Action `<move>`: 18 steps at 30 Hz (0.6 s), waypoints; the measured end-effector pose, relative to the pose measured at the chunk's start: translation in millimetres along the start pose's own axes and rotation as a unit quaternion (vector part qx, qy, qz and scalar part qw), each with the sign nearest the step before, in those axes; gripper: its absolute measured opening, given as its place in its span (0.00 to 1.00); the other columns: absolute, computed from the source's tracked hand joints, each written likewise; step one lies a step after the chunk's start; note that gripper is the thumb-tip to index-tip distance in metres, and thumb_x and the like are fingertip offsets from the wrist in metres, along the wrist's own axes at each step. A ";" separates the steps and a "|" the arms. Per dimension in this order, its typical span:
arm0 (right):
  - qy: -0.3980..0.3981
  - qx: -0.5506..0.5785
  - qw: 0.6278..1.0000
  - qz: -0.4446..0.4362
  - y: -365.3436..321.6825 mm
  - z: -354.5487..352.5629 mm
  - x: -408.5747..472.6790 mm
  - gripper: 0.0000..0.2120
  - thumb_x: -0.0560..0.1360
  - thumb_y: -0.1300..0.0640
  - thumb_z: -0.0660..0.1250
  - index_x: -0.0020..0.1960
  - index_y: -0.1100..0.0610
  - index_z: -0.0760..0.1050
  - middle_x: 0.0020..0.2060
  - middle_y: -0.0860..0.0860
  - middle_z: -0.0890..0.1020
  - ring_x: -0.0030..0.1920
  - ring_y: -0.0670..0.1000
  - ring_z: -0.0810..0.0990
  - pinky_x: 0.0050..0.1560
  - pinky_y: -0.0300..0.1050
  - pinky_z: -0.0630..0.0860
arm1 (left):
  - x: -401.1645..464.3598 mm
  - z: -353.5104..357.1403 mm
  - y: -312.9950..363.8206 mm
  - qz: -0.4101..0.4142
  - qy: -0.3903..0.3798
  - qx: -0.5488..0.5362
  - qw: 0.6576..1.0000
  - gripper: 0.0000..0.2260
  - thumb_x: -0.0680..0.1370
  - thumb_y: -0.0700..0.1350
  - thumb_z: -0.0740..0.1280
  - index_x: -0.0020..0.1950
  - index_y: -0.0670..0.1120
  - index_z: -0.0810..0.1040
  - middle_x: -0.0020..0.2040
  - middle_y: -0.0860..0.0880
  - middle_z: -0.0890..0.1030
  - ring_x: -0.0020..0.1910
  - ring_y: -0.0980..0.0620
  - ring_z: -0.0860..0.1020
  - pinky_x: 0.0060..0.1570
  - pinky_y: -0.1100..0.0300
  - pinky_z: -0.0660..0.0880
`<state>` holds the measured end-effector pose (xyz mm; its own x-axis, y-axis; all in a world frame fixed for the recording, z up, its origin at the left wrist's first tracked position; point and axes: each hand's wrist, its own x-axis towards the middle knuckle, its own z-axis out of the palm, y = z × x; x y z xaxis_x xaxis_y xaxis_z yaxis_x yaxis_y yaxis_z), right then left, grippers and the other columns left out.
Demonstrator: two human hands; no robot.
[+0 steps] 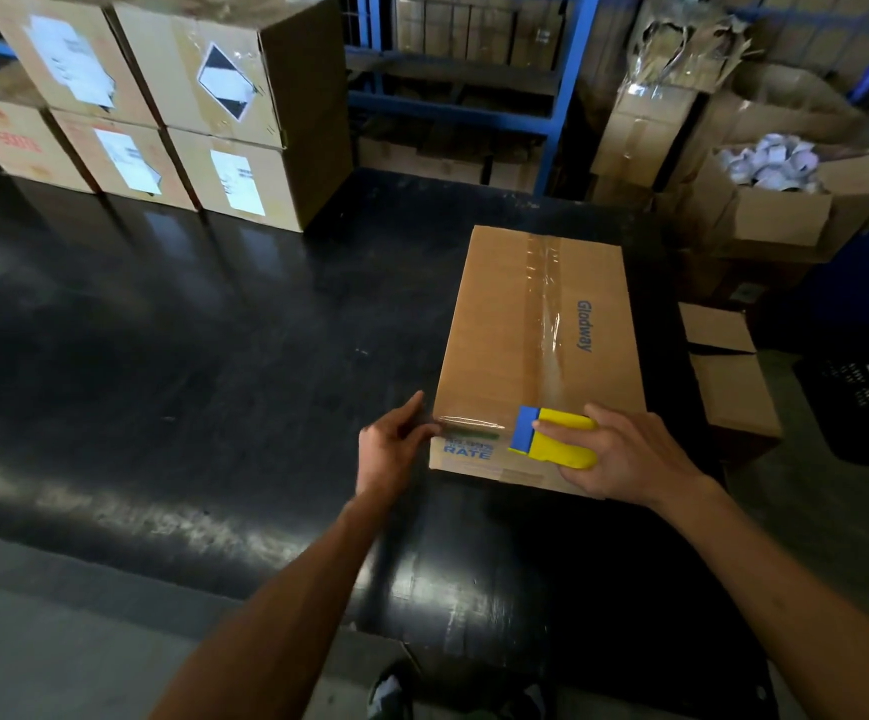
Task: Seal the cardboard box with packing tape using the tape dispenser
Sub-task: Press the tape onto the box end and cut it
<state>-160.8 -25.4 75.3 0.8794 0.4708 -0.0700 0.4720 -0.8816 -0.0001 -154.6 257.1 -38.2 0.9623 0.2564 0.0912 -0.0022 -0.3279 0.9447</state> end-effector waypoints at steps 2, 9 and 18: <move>0.000 -0.003 1.000 0.001 1.5 0.6 2.2 0.32 0.57 0.44 0.80 0.60 0.38 0.78 0.37 0.52 0.76 0.31 0.58 0.79 0.30 0.43 0.75 | 10.8 -12.7 -9.6 0.204 -0.048 0.155 0.965 0.28 0.73 0.48 0.76 0.71 0.44 0.75 0.70 0.46 0.76 0.67 0.54 0.74 0.71 0.56 0.68; -0.004 -0.043 0.999 0.012 0.7 4.5 2.6 0.34 0.52 0.42 0.82 0.58 0.38 0.80 0.45 0.57 0.84 0.37 0.58 0.84 0.34 0.49 0.80 | 53.5 15.0 0.0 0.516 -0.250 0.341 0.745 0.23 0.83 0.49 0.59 0.77 0.44 0.65 0.78 0.46 0.65 0.77 0.46 0.62 0.74 0.42 0.61; -0.019 -0.086 0.996 -0.018 -1.8 -5.9 1.2 0.31 0.65 0.35 0.72 0.67 0.36 0.71 0.47 0.53 0.79 0.40 0.56 0.82 0.37 0.45 0.76 | 63.2 19.5 -20.8 0.473 -0.291 0.311 0.771 0.27 0.81 0.46 0.64 0.79 0.47 0.60 0.79 0.50 0.61 0.78 0.50 0.59 0.78 0.50 0.51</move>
<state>-160.3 -23.1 81.1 0.8603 0.4977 -0.1105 0.5098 -0.8437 0.1683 -88.4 262.4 -58.2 0.5704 -0.7572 0.3182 -0.8210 -0.5377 0.1920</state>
